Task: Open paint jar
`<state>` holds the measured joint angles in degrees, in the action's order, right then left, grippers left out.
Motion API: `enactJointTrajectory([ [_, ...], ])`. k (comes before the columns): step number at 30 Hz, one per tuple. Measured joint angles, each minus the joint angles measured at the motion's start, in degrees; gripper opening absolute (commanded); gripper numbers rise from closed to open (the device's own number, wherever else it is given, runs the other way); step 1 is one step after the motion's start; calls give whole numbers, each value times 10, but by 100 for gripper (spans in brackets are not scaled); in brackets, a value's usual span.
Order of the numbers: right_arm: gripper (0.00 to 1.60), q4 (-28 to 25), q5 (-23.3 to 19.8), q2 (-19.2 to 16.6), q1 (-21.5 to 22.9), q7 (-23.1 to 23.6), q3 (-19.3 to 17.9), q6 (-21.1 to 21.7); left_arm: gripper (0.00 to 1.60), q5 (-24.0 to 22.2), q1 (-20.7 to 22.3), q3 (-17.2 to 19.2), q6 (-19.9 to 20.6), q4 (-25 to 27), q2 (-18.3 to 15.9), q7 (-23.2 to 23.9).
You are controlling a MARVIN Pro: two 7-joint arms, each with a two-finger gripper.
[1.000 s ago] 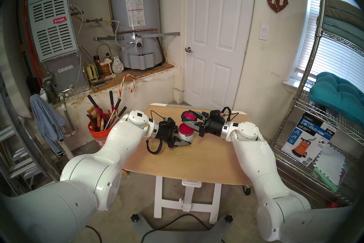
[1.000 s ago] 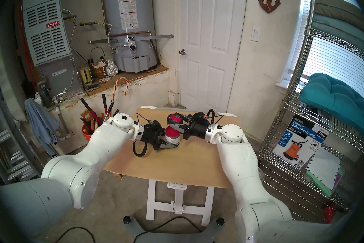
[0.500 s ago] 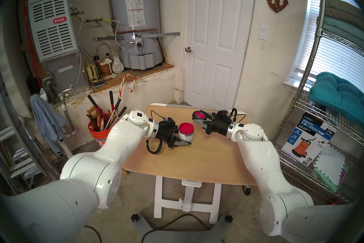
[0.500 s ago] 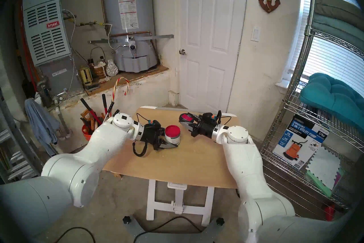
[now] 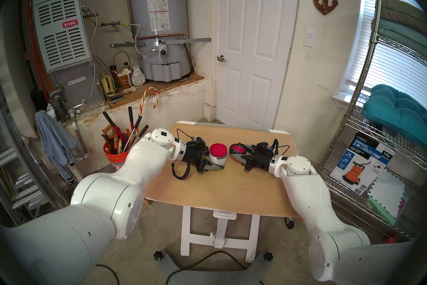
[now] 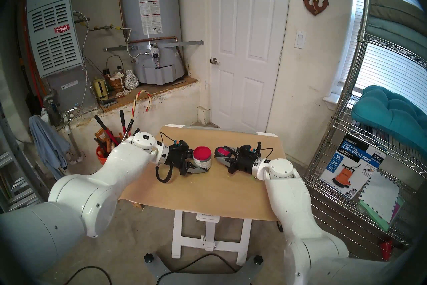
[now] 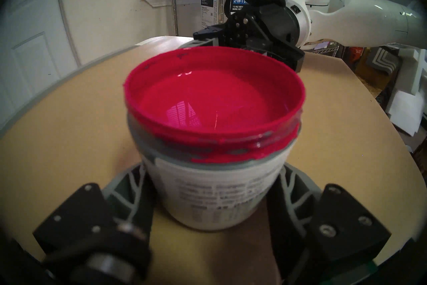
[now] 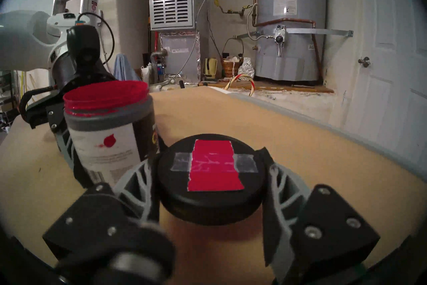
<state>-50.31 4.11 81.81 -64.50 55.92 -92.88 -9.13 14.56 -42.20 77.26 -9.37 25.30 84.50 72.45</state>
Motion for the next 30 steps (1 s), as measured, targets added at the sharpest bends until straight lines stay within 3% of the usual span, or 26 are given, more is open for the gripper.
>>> enactJointTrajectory([
  [5,47,0,-1,1,-2,6,0,-1,3,0,4,-1,-1,-6,0,-1],
  [10,59,-3,-1,2,-4,11,0,-1,37,0,5,-2,2,-7,0,-1],
  [17,64,-5,-1,2,-7,13,0,-1,63,0,3,-3,8,-1,0,-1],
  [23,63,-7,0,3,-7,13,0,-1,70,0,-2,-4,15,11,-1,0],
  [25,63,-7,0,4,-7,13,0,-1,82,0,-4,-4,17,13,-1,0],
  [27,63,-7,0,4,-7,13,0,-1,109,0,-5,-4,19,16,-2,0],
  [28,63,-7,0,4,-7,13,0,-1,104,0,-6,-4,20,17,-2,0],
  [30,63,-7,0,4,-7,13,0,-1,112,0,-7,-4,22,19,-2,1],
])
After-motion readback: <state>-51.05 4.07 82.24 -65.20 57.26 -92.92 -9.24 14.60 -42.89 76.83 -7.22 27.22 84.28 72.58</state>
